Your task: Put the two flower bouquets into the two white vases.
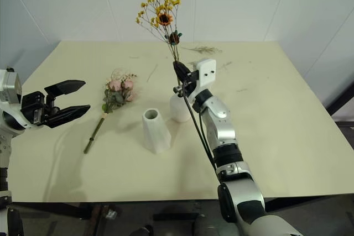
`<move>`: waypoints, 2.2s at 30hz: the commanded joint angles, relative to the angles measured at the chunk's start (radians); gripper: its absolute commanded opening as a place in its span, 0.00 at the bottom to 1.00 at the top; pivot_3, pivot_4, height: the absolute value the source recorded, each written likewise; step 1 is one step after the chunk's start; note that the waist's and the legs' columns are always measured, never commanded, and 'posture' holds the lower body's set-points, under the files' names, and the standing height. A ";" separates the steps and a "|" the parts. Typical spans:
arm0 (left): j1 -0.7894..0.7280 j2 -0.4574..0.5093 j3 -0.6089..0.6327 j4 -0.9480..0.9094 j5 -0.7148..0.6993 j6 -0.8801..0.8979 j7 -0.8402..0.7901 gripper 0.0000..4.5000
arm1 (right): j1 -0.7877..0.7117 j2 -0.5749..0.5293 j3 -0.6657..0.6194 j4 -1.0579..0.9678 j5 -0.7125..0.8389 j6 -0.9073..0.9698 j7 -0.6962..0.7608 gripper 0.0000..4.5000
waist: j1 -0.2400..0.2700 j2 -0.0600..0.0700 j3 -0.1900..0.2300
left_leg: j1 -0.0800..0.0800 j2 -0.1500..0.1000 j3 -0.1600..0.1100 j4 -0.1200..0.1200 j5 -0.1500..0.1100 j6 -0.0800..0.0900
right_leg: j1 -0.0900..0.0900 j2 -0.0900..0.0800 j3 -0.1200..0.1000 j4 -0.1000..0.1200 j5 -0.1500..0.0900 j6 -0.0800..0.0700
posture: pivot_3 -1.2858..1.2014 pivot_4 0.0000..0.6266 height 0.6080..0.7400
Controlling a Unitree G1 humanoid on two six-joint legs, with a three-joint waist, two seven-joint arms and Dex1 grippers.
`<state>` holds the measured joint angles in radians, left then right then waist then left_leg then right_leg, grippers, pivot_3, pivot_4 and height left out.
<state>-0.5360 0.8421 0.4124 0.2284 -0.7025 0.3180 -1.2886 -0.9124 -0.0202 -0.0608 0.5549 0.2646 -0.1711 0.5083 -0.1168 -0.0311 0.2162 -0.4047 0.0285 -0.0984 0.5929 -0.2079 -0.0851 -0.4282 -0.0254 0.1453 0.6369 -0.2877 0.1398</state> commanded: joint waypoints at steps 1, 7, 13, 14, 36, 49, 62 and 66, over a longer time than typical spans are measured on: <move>-0.015 0.000 0.011 -0.023 -0.009 -0.010 0.005 1.00 | 0.005 0.004 0.005 -0.012 -0.003 -0.028 0.011 0.00 | 0.000 0.000 0.000 | 0.000 0.000 0.000 0.000 0.000 0.000 | 0.000 0.000 0.000 0.000 0.000 0.000 | 0.52 0.24 1.00; -0.016 0.002 0.010 -0.020 -0.007 -0.011 0.004 1.00 | 0.018 0.007 0.005 0.023 -0.016 -0.049 0.010 0.00 | -0.001 0.000 0.000 | 0.000 0.000 0.000 0.000 0.000 0.000 | 0.000 0.000 0.000 0.000 0.000 0.000 | 0.52 0.24 1.00; -0.023 0.000 0.005 -0.021 -0.006 -0.011 0.008 1.00 | 0.007 0.009 0.005 0.082 -0.028 -0.086 0.007 0.00 | -0.001 0.000 0.000 | 0.000 0.000 0.000 0.000 0.000 0.000 | 0.000 0.000 0.000 0.000 0.000 0.000 | 0.52 0.24 1.00; -0.024 -0.001 0.005 -0.022 -0.006 -0.010 0.009 1.00 | 0.007 0.009 0.004 0.091 -0.030 -0.092 0.006 0.00 | -0.001 0.000 0.000 | 0.000 0.000 0.000 0.000 0.000 0.000 | 0.000 0.000 0.000 0.000 0.000 0.000 | 0.52 0.24 1.00; -0.028 -0.021 -0.015 -0.029 -0.005 -0.013 0.022 1.00 | 0.110 -0.008 0.043 0.027 -0.070 -0.117 0.037 0.05 | -0.001 0.000 0.000 | 0.000 0.000 0.000 0.000 0.000 0.000 | 0.000 0.000 0.000 0.000 0.000 0.000 | 0.52 0.24 1.00; -0.021 -0.028 -0.016 -0.032 -0.003 -0.014 0.028 1.00 | 0.135 -0.031 0.063 -0.097 -0.065 -0.053 0.051 0.97 | 0.002 0.000 0.000 | 0.000 0.000 0.000 0.000 0.000 0.000 | 0.000 0.000 0.000 0.000 0.000 0.000 | 0.52 0.24 1.00; 0.012 -0.043 -0.016 -0.048 0.021 -0.018 0.105 1.00 | 0.262 -0.228 0.089 -0.441 -0.064 0.217 0.126 0.99 | 0.007 0.000 0.000 | 0.000 0.000 0.000 0.000 0.000 0.000 | 0.000 0.000 0.000 0.000 0.000 0.000 | 0.52 0.24 1.00; 0.006 -0.053 -0.023 -0.039 0.048 -0.026 0.153 1.00 | 0.270 -0.295 0.081 -0.516 -0.046 0.310 0.148 0.99 | 0.007 0.000 0.000 | 0.000 0.000 0.000 0.000 0.000 0.000 | 0.000 0.000 0.000 -0.001 0.000 0.000 | 0.52 0.24 1.00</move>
<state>-0.5257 0.7884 0.3807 0.2084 -0.6673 0.3130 -1.1586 -0.6387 -0.2955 0.0341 0.1075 0.1922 0.1092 0.6406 -0.1097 -0.0313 0.2161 -0.4045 0.0284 -0.0982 0.5931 -0.2080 -0.0853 -0.4281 -0.0252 0.1454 0.6363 -0.2880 0.1394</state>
